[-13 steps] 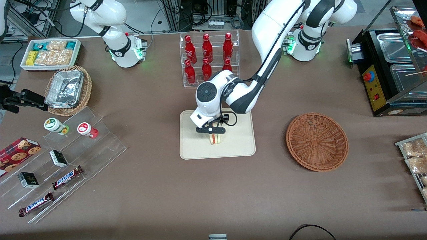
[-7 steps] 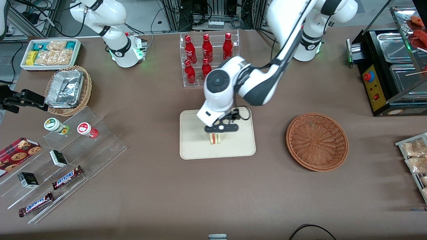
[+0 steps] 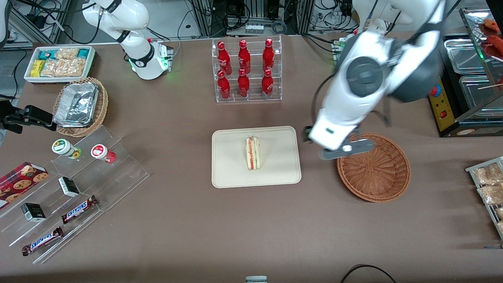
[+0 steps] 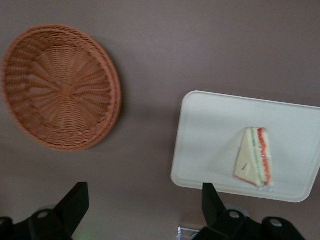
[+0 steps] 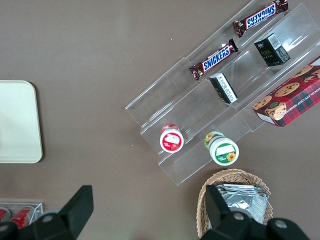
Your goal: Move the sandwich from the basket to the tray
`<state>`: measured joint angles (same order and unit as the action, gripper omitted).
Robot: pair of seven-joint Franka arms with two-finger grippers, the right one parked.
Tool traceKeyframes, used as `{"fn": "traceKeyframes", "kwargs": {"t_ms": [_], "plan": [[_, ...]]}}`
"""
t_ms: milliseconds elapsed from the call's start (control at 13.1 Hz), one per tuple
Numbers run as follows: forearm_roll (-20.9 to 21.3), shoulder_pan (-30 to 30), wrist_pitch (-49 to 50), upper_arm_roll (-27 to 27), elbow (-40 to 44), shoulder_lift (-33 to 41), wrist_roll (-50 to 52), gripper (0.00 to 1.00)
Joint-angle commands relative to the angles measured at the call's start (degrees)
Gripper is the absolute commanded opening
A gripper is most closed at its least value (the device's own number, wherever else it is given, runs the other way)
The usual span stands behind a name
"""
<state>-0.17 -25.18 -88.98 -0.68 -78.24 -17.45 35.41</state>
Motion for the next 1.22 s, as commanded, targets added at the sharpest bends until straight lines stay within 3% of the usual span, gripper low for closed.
{"fn": "traceKeyframes", "kwargs": {"t_ms": [0,457,838,1143], "plan": [[-0.45,6.61,5.37,-0.64,-2.70,6.27,-10.05,1.00],[-0.19,19.02,5.40,-0.55,-12.53,16.99,-25.98,1.00],[0.43,19.65,-1.00,1.55,-23.16,24.38,-29.16,1.00],[0.87,19.38,-2.86,1.47,-19.60,21.42,-29.25,1.00]]}}
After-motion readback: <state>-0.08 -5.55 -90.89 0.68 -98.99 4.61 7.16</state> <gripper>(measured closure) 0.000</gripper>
